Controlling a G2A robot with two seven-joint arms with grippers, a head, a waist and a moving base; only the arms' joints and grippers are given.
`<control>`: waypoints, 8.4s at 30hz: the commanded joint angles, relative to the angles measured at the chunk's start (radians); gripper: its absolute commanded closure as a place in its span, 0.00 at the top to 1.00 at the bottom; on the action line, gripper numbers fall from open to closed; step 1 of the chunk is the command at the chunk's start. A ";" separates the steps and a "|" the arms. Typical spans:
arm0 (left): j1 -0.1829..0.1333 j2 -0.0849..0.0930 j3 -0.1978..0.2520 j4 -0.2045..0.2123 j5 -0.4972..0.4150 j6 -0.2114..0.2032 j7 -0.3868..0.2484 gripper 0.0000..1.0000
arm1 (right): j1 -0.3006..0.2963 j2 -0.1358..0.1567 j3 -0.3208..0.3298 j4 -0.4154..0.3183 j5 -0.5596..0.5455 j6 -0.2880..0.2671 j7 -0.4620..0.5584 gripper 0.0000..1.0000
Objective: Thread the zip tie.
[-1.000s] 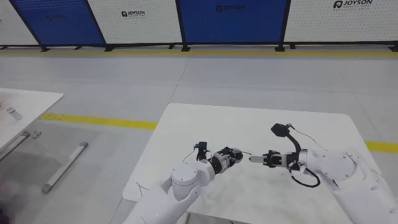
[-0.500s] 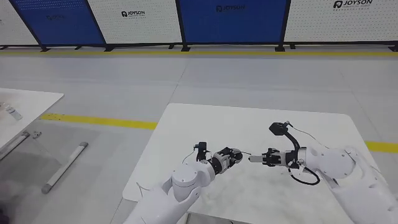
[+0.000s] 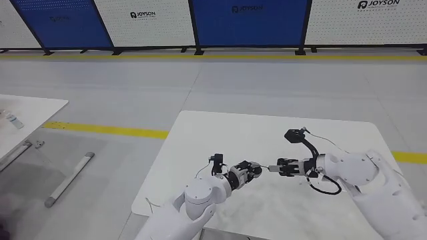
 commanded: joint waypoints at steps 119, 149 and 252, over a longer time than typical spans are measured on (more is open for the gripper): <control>0.036 -0.022 0.041 0.104 0.450 -0.539 0.111 0.28 | 0.029 -0.025 0.075 0.157 0.425 0.127 0.238 0.00; 0.050 -0.021 0.017 0.103 0.463 -0.539 0.002 0.00 | 0.029 -0.025 0.075 0.157 0.425 0.127 0.238 0.00; 0.115 -0.054 0.040 0.049 0.583 -0.518 0.184 0.00 | -0.081 0.018 0.178 0.051 0.376 0.164 0.168 1.00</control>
